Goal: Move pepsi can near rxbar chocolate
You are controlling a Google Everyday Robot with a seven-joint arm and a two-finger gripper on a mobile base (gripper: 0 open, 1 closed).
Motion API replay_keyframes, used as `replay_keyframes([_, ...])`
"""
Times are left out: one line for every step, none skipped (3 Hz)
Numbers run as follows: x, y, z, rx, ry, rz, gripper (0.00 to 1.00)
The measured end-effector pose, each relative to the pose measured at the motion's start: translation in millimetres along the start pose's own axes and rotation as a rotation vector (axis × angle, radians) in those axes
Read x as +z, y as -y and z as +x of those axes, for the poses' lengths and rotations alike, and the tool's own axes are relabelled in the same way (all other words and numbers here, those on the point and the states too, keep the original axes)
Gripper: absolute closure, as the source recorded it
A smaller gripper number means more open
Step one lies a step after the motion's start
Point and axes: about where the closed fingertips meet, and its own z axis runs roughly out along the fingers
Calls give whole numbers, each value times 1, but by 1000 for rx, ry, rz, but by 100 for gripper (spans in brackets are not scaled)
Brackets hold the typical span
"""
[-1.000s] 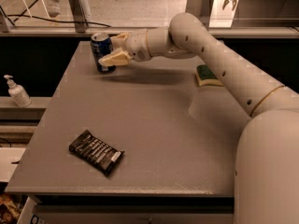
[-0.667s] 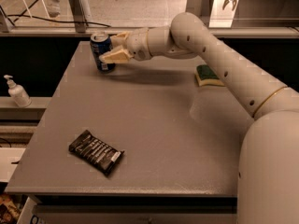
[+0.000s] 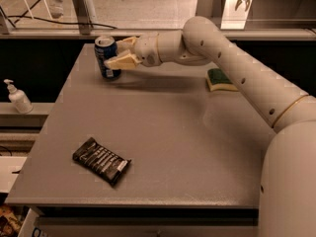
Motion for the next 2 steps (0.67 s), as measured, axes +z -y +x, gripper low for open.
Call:
replay_keyframes([-10, -27, -9, 49, 34, -89, 100])
replay_keyframes([-23, -69, -19, 91, 61, -220, 100])
